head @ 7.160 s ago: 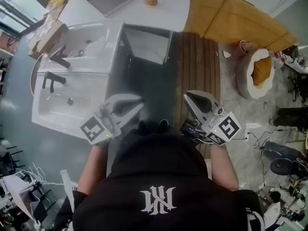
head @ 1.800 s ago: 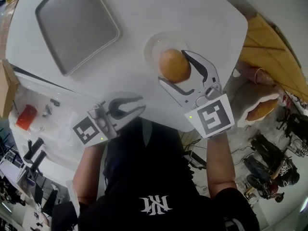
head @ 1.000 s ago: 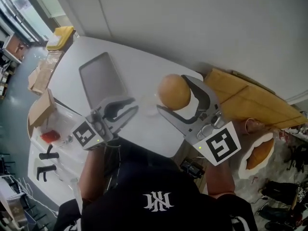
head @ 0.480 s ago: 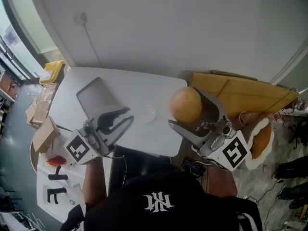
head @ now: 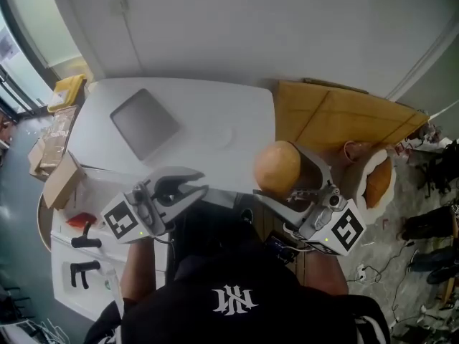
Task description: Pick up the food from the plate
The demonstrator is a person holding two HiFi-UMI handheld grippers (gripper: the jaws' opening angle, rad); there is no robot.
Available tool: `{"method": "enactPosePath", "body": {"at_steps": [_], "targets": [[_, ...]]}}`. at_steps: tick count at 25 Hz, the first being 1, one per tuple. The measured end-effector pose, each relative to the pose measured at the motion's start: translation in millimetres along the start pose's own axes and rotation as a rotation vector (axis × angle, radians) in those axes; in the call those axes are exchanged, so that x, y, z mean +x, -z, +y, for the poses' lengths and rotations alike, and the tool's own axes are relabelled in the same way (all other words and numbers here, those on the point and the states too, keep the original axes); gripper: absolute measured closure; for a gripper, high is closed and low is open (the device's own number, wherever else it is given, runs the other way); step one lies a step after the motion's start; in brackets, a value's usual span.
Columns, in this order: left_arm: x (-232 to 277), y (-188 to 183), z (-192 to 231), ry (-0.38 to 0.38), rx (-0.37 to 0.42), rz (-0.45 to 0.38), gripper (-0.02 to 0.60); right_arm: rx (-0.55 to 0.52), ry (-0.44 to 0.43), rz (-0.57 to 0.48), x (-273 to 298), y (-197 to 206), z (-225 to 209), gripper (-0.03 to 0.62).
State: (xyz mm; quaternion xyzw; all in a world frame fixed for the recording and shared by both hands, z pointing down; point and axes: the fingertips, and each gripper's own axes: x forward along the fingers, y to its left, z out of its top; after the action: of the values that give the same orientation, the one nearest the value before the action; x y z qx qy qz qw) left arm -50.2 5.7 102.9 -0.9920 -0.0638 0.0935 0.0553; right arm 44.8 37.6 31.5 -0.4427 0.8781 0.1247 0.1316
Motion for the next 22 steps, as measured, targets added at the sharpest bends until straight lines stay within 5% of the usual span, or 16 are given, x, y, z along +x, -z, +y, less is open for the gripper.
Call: {"method": "enactPosePath", "body": {"at_steps": [8, 12, 22], "targets": [[-4, -31, -60, 0.102, 0.032, -0.081, 0.525, 0.118, -0.043, -0.056, -30, -13, 38, 0.243], [23, -37, -87, 0.108, 0.083, -0.055, 0.525, 0.167, -0.086, -0.084, -57, -26, 42, 0.243], [62, -8, -110, 0.109, 0.032, -0.013, 0.525, 0.184, -0.045, -0.078, -114, -15, 23, 0.243]]}}
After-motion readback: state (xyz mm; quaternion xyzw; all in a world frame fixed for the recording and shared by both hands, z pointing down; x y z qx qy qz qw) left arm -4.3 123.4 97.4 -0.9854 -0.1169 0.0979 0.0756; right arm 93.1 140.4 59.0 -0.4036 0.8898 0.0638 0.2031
